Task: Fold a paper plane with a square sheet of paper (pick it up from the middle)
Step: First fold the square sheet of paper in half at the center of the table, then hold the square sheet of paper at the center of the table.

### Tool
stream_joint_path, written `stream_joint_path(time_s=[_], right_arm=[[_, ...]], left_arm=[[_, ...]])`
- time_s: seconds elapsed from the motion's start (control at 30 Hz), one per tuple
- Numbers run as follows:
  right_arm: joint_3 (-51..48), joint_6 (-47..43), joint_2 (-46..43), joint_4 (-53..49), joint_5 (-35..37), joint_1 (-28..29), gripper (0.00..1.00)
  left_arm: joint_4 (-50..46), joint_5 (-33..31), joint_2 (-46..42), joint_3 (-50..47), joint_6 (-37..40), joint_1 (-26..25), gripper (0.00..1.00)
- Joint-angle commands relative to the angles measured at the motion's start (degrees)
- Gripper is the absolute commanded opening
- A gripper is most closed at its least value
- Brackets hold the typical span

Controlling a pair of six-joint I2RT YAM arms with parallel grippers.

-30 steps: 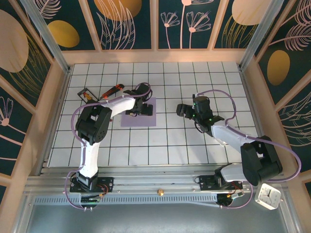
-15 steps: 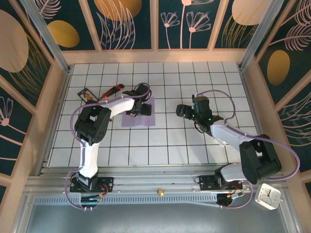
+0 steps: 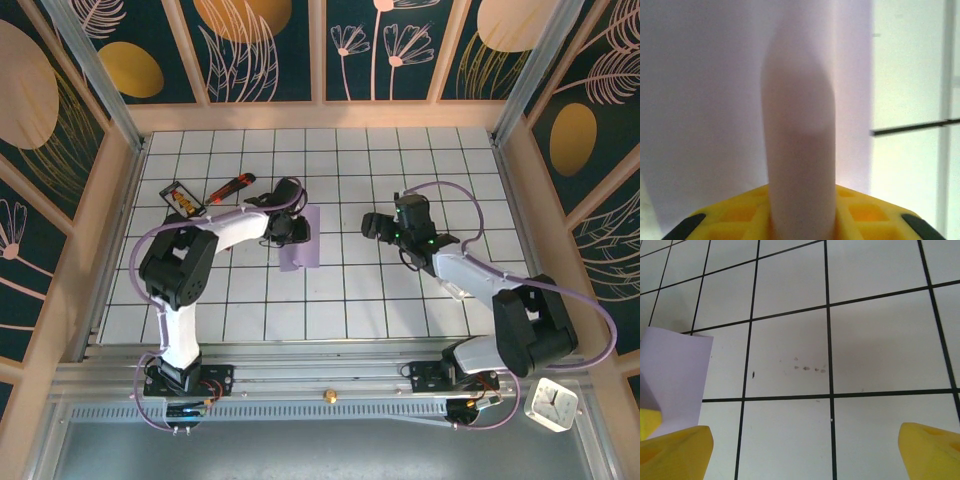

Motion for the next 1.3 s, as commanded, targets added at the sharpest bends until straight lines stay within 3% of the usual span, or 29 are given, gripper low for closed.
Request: stream_joint_path(time_s=[0.0,0.1,0.23,0.33,0.43,0.7,0.9,1.27], right_arm=[[1.5,-0.5,-5.0,-3.7,1.1,-2.2,0.96],[0.9,-0.1,-9.2,-5.4,-1.1,-5.5,0.96],[1.0,2.5,-13.6,-8.0,-10.5,-13.8,0.94],[0.9,3.3,-15.5,-8.2,-17.3,-17.1,0.94],[1.4,3.6,-15.3,-8.6,-21.1,-17.0,0.93],[-0.8,5.2,-13.1,-6.3,-24.1,-13.7,0.89],[0.8,4.9,-8.2,-5.9,-22.6,-10.4,0.88],[2.4,4.5,-3.6,-5.3,-23.0,-10.0,0.81]], left_arm=[[11.8,11.8,-6.7,-2.6,-7.0,-0.8,0.26],[18.2,17.2,-10.1,-4.2,-11.2,-2.1,0.24],[28.2,23.1,-11.9,-5.3,-17.4,-4.1,0.21],[38.7,26.3,-11.8,-9.0,-24.1,-4.4,0.21],[42.8,26.9,-10.2,-12.0,-26.9,-4.4,0.21],[44.5,26.9,-6.0,-17.8,-25.2,-4.5,0.21],[43.1,25.7,-3.3,-19.2,-22.5,-4.4,0.22],[43.6,23.5,-2.1,-22.7,-20.8,-4.4,0.24]])
